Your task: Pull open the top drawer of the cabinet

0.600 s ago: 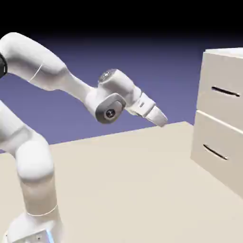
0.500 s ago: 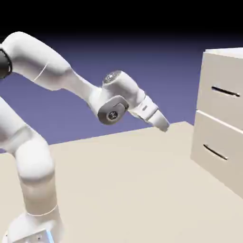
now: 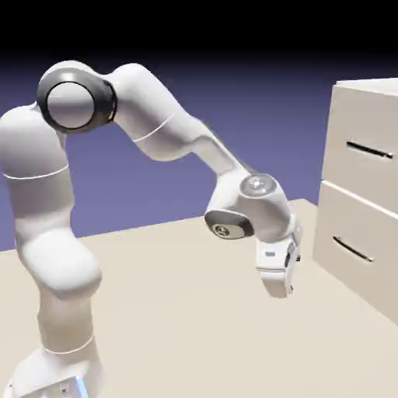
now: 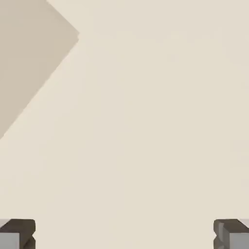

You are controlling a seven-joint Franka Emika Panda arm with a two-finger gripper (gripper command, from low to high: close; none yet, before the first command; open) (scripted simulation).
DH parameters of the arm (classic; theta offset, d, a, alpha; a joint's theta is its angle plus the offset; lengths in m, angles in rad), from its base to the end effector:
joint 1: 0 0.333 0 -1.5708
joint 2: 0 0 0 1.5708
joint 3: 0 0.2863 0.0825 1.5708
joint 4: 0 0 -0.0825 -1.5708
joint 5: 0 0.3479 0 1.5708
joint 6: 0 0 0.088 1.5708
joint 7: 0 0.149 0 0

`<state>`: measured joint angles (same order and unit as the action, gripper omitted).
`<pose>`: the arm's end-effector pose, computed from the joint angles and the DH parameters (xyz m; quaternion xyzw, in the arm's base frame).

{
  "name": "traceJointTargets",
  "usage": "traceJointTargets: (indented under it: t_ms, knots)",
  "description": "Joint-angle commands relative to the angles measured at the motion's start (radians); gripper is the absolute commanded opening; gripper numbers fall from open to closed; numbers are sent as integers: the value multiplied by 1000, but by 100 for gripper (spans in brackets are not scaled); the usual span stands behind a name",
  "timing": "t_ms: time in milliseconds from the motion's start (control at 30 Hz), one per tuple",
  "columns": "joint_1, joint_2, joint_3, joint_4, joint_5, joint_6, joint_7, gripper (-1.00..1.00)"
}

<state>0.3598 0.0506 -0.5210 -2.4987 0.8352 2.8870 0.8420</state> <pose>0.4673 -0.1135 0.2561 -0.6151 0.7558 -0.0997 0.2014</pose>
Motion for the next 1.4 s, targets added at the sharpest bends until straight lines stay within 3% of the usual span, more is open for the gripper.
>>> traceJointTargets:
  t_ms: [0,1367]
  knots:
    - [20,32,-27,16,44,-8,5,0]
    - [767,1357,-1139,681,1827,-328,221,0]
